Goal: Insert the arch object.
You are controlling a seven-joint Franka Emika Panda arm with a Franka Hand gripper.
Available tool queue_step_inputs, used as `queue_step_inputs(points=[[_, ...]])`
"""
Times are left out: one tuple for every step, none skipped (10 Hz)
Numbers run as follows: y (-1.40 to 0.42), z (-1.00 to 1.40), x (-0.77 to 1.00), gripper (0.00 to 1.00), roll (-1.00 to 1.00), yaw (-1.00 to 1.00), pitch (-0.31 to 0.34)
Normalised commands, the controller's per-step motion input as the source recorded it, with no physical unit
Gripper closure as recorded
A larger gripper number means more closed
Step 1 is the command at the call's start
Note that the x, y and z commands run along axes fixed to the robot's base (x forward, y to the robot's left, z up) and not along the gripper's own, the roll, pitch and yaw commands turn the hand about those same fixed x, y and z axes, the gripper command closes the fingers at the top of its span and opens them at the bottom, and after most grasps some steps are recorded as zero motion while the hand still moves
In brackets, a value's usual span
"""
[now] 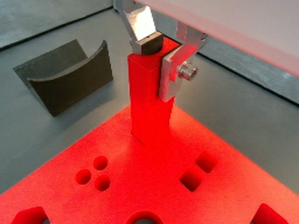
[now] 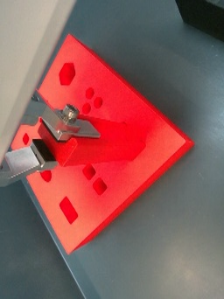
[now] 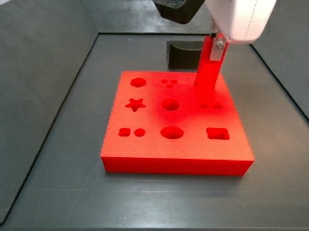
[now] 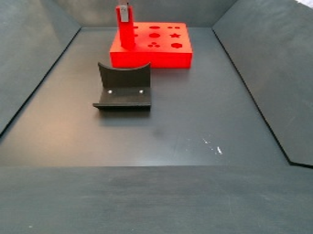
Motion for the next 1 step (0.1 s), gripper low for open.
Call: queue_step_inputs(points=[[0.0, 0.0, 0.0, 1.0, 0.0, 0.0, 0.0]])
